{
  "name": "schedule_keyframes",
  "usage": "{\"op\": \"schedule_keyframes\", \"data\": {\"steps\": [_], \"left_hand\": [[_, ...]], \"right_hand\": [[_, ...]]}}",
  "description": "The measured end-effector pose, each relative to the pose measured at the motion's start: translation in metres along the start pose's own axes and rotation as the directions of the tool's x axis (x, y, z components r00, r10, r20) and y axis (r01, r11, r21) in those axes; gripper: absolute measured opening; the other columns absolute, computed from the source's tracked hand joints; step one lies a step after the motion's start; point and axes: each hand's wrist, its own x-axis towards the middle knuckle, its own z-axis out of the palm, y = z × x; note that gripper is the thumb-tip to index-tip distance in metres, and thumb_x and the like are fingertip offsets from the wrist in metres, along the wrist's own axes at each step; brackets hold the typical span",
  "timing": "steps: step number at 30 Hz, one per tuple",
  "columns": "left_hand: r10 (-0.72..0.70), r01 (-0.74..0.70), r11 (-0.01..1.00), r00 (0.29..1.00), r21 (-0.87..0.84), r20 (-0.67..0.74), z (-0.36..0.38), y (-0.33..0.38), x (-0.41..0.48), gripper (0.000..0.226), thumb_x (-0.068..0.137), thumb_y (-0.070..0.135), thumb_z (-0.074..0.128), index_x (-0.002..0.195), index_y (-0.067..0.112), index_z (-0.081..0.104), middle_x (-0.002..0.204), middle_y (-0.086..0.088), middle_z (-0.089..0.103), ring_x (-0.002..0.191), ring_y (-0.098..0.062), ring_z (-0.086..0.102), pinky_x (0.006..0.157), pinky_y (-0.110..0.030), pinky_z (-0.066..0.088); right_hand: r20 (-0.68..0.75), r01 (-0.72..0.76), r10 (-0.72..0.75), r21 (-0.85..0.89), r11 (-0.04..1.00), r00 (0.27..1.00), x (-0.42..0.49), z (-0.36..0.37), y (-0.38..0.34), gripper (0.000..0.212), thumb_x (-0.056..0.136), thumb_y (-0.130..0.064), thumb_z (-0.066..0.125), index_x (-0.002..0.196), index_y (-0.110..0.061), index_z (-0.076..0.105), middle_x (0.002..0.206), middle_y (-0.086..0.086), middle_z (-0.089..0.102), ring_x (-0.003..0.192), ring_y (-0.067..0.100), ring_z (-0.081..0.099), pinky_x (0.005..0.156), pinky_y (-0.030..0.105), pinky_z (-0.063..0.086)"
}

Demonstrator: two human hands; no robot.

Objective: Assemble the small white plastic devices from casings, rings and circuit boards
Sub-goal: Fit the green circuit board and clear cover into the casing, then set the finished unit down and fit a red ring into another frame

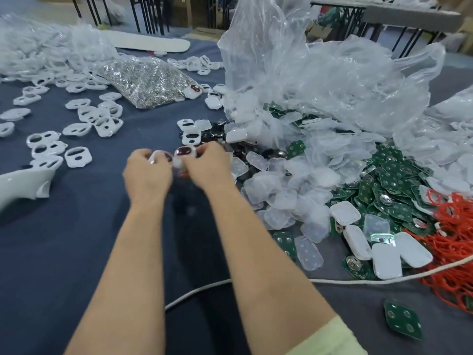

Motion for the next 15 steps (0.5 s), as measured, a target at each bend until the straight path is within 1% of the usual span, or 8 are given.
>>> {"op": "schedule_keyframes", "data": {"steps": [1,2,4,7,9,11,13,15], "left_hand": [[-0.006,0.009,0.997,0.999,0.076,-0.041,-0.007,-0.005,0.005,0.036,0.092,0.022,0.05,0.122,0.006,0.061,0.126,-0.019,0.061,0.12,-0.035,0.053,0.102,-0.039,0.04],[-0.021,0.03,0.991,0.997,0.131,-0.074,-0.012,-0.008,0.008,0.038,0.093,0.023,0.049,0.126,0.007,0.058,0.13,-0.018,0.058,0.124,-0.035,0.049,0.104,-0.04,0.035],[-0.054,0.078,0.968,0.993,0.238,-0.107,-0.017,-0.011,0.011,0.038,0.094,0.026,0.046,0.129,0.012,0.054,0.134,-0.017,0.054,0.129,-0.037,0.042,0.106,-0.045,0.028],[-0.068,0.108,0.933,0.99,0.344,-0.126,-0.017,-0.008,0.009,0.041,0.094,0.027,0.046,0.131,0.009,0.052,0.143,-0.019,0.041,0.133,-0.04,0.031,0.109,-0.048,0.021],[-0.013,0.058,0.945,0.99,0.321,-0.14,-0.014,-0.002,0.005,0.047,0.093,0.027,0.05,0.135,0.007,0.047,0.149,-0.017,0.031,0.137,-0.039,0.025,0.112,-0.046,0.018],[0.127,-0.085,0.957,0.983,0.278,-0.136,-0.006,0.007,-0.002,0.048,0.093,0.025,0.053,0.137,0.006,0.047,0.149,-0.018,0.031,0.138,-0.037,0.027,0.114,-0.042,0.018],[0.28,-0.266,0.951,0.957,0.159,-0.074,0.009,0.022,-0.014,0.04,0.094,0.02,0.052,0.131,0.004,0.054,0.14,-0.017,0.044,0.133,-0.031,0.037,0.111,-0.033,0.023],[0.351,-0.349,0.936,0.936,-0.05,0.028,0.029,0.042,-0.035,0.032,0.094,0.018,0.051,0.122,0.005,0.059,0.123,-0.008,0.059,0.115,-0.02,0.053,0.099,-0.022,0.036]], "right_hand": [[0.017,0.011,-0.01,-0.063,0.998,1.0,-0.001,0.012,-0.002,0.026,0.087,-0.012,0.061,0.101,0.011,0.062,0.088,0.02,0.063,0.084,0.031,0.059,0.074,0.027,0.041],[0.017,0.021,-0.019,-0.128,0.992,1.0,-0.002,0.021,-0.004,0.027,0.088,-0.014,0.059,0.1,0.01,0.062,0.088,0.021,0.062,0.083,0.032,0.056,0.069,0.029,0.036],[0.036,0.009,-0.003,-0.17,0.985,0.999,-0.007,0.033,-0.009,0.028,0.089,-0.015,0.058,0.103,0.009,0.062,0.102,0.027,0.063,0.097,0.038,0.058,0.077,0.035,0.04],[0.077,0.044,-0.027,-0.229,0.973,0.997,-0.015,0.033,-0.015,0.033,0.09,-0.015,0.057,0.114,0.007,0.054,0.121,0.028,0.055,0.111,0.039,0.051,0.089,0.036,0.038],[0.103,0.093,-0.069,-0.25,0.964,0.992,-0.018,0.015,-0.019,0.034,0.09,-0.008,0.055,0.121,0.005,0.051,0.125,0.026,0.054,0.116,0.038,0.051,0.097,0.035,0.038],[0.075,0.122,-0.11,-0.191,0.974,0.991,-0.02,-0.018,-0.023,0.029,0.089,-0.001,0.052,0.117,0.004,0.056,0.117,0.024,0.061,0.108,0.042,0.058,0.099,0.043,0.044],[-0.03,0.137,-0.145,-0.182,0.974,0.989,-0.021,-0.065,-0.021,0.02,0.089,-0.002,0.052,0.105,-0.001,0.065,0.104,0.021,0.068,0.095,0.04,0.065,0.09,0.049,0.05],[-0.167,0.121,-0.169,-0.266,0.956,0.971,-0.026,-0.12,-0.015,0.015,0.09,-0.008,0.056,0.099,-0.007,0.068,0.098,0.012,0.071,0.088,0.03,0.068,0.086,0.044,0.054]]}}
